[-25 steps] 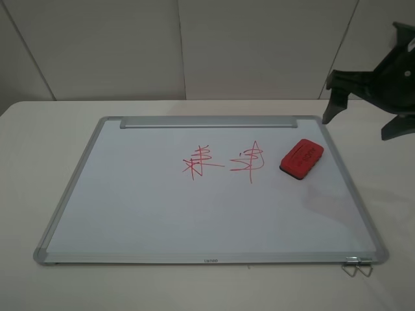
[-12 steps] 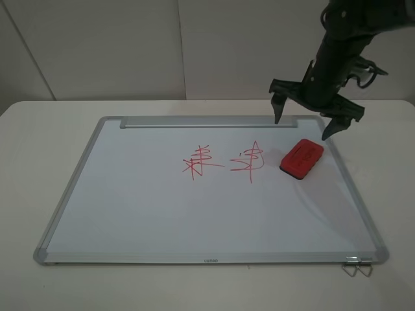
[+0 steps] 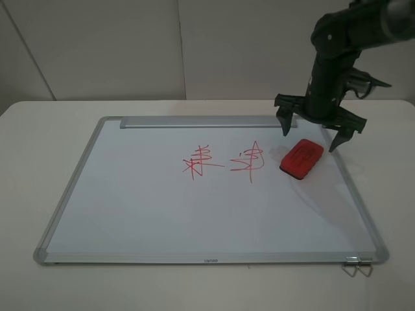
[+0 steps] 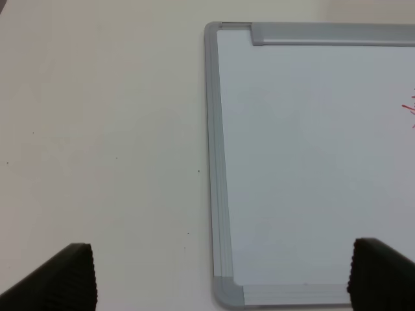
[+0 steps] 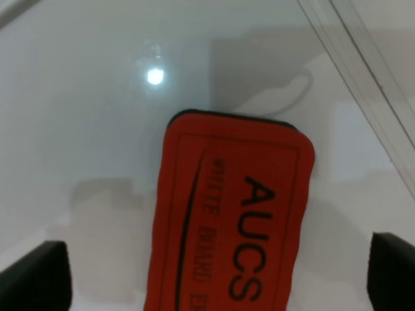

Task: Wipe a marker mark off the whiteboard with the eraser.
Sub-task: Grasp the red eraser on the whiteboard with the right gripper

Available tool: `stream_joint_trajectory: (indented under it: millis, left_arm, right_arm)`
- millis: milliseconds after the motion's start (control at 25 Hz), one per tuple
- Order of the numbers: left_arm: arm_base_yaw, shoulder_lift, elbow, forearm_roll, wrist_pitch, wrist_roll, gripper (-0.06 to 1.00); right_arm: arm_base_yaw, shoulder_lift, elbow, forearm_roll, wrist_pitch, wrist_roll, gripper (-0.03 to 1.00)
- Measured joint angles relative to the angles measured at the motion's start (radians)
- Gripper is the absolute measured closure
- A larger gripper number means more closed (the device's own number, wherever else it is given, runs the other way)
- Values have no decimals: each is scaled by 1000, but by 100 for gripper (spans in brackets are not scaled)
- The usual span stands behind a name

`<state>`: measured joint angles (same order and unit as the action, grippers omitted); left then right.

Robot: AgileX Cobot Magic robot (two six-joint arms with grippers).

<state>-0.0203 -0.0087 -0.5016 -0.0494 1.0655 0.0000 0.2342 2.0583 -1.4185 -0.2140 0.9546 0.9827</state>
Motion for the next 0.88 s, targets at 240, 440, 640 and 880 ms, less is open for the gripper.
stream_joint_trajectory:
  millis: [240, 440, 640, 880]
  left_arm:
    - [0, 0, 0, 0, 0, 0, 17]
    - [0, 0, 0, 0, 0, 0, 17]
    - [0, 0, 0, 0, 0, 0, 17]
    - [0, 0, 0, 1, 0, 0, 17]
  right_arm:
    - [0, 36, 0, 12, -41, 14, 14]
    - [-5, 43, 8, 30, -65, 14, 14]
    - [-15, 47, 50, 76, -117, 14, 14]
    - [-17, 49, 61, 83, -127, 17, 14]
